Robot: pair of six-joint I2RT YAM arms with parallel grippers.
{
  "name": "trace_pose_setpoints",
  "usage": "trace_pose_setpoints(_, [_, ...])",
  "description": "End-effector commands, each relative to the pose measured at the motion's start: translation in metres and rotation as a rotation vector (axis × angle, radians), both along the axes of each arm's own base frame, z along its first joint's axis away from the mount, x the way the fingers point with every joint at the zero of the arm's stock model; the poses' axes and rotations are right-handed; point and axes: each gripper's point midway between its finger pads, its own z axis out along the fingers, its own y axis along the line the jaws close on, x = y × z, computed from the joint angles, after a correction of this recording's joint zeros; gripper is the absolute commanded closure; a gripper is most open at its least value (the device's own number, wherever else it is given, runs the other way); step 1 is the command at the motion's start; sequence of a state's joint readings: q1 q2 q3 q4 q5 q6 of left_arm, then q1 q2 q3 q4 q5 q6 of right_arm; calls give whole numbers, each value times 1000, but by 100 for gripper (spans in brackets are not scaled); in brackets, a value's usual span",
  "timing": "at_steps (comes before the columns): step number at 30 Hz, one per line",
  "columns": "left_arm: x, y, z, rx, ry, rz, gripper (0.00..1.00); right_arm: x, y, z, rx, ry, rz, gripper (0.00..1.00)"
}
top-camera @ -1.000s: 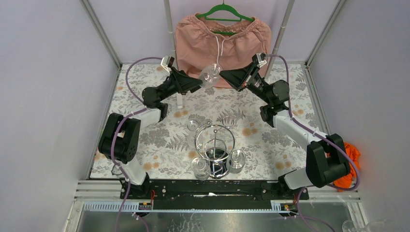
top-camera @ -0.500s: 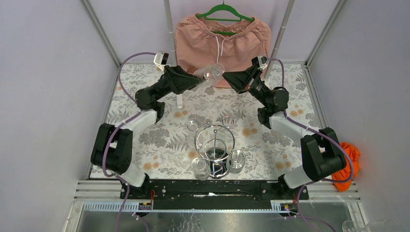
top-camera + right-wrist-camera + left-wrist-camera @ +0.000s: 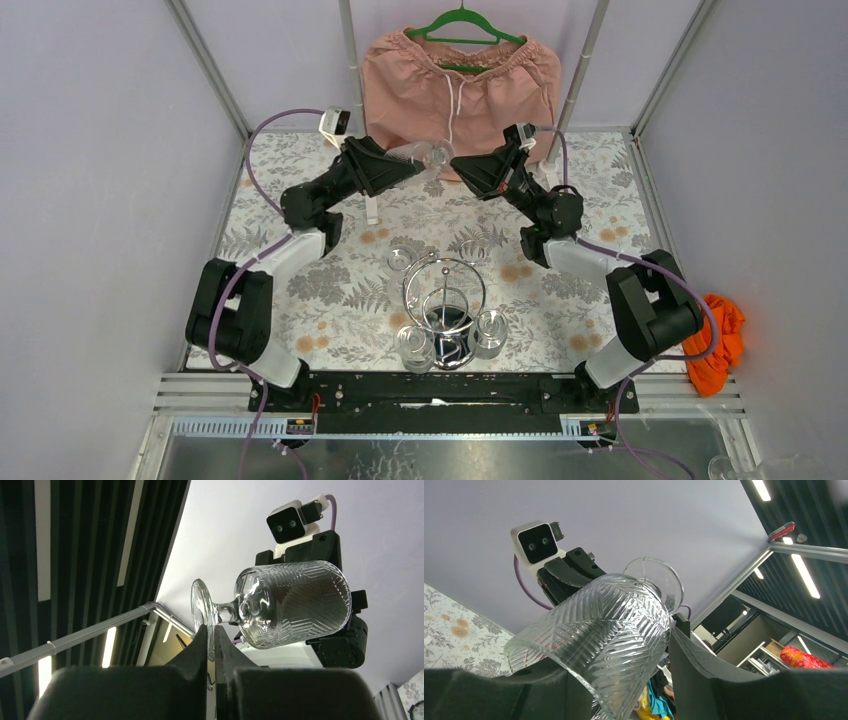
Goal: Take the wine glass off the wine glass rack
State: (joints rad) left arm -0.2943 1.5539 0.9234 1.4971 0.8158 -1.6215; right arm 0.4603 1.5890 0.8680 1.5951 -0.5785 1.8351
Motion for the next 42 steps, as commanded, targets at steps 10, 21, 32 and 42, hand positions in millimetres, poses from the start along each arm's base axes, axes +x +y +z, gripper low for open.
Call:
trace_pose_setpoints(10, [-41, -2, 32, -20, -136, -22, 93, -11, 22, -17, -2, -19, 70, 100])
trace_pose_setpoints(21, [-49, 4, 45, 32, -135, 75, 100, -9, 24, -20, -3, -4, 94, 100])
trace_pose_setpoints(32, [-26, 5, 31, 101, -49, 202, 100, -16, 21, -12, 1, -24, 98, 85])
trace_pose_setpoints(42, [14, 21, 33, 345, 6, 491, 100, -9, 25, -39, -90, 32, 61, 72])
